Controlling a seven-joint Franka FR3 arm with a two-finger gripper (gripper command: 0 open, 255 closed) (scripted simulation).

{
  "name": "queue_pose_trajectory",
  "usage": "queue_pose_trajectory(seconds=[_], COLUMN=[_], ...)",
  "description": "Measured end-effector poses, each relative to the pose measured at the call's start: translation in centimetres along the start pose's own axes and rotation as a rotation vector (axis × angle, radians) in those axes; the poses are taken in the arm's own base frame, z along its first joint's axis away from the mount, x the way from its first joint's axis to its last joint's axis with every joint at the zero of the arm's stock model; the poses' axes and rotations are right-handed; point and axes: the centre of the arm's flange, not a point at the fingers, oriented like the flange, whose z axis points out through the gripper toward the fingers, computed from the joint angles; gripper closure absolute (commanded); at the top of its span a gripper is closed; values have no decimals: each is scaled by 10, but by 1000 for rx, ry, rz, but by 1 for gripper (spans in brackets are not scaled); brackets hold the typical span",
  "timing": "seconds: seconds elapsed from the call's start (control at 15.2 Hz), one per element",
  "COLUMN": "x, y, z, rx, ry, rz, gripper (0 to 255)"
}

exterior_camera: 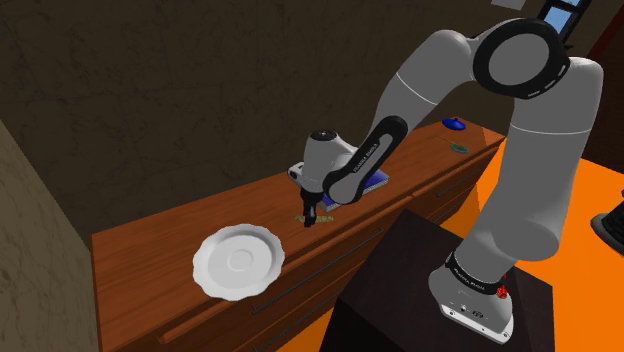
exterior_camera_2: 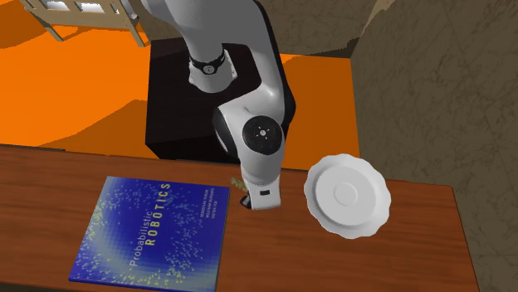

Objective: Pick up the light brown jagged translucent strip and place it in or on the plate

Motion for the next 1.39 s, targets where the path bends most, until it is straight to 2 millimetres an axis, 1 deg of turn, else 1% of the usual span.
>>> queue_pose_trajectory(seconds=[0.13, 0.2, 0.26, 0.33, 0.46, 0.53, 0.59, 0.66, 0.79, 1.12, 1.39], x=[0, 1, 0, -6, -27, -41, -48, -54, -57, -57, -57], y=[0, -2, -1, 0, 6, 10, 13, 14, 14, 14, 14], z=[0, -1, -1, -4, -16, -22, -28, -29, -23, 1, 5], rx=[-1, 0, -1, 5, 25, 35, 43, 47, 49, 50, 50], ry=[1, 1, 1, 10, 41, 58, 73, 81, 86, 88, 88], rz=[0, -5, -2, -10, -48, -71, -94, -107, -117, -121, -121], gripper=[255, 0, 0, 0, 0, 0, 0, 0, 0, 0, 0])
